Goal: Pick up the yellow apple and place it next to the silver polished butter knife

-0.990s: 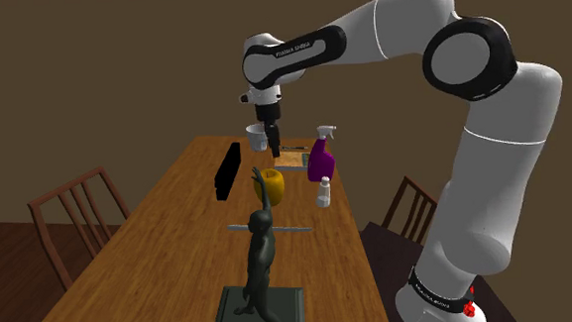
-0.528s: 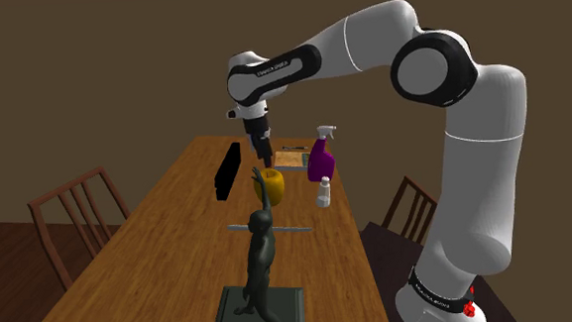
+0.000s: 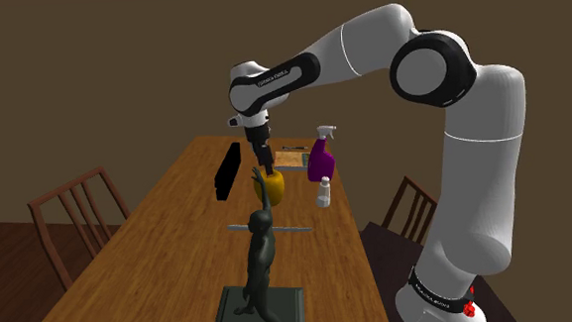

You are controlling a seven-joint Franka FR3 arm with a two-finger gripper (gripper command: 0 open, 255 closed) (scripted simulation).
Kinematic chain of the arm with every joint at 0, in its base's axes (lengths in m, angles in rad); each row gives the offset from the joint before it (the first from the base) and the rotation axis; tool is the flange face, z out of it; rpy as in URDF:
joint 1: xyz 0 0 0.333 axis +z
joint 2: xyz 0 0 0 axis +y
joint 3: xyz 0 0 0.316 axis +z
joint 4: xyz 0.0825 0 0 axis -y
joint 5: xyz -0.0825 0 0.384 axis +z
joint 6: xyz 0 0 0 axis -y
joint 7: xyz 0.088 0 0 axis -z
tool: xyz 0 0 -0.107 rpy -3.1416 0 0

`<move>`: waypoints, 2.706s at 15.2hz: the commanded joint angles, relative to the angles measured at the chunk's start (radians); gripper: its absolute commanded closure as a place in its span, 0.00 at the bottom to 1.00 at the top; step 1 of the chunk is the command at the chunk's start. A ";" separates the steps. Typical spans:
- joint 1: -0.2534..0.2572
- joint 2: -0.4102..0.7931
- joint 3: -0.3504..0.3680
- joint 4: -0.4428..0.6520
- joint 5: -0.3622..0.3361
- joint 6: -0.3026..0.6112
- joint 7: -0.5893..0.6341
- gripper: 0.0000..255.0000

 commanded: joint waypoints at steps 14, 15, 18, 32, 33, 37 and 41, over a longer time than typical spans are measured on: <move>0.000 -0.004 0.000 0.007 0.000 -0.011 0.000 1.00; 0.000 -0.008 0.000 0.015 -0.001 -0.023 0.000 1.00; 0.000 -0.019 -0.001 0.042 -0.002 -0.060 0.000 1.00; 0.001 -0.045 -0.002 0.196 -0.005 -0.240 -0.003 1.00; 0.000 -0.045 -0.002 0.209 -0.005 -0.254 -0.003 1.00; 0.000 -0.043 -0.002 0.265 -0.005 -0.308 -0.004 1.00; -0.001 -0.038 -0.002 0.327 -0.004 -0.364 -0.006 1.00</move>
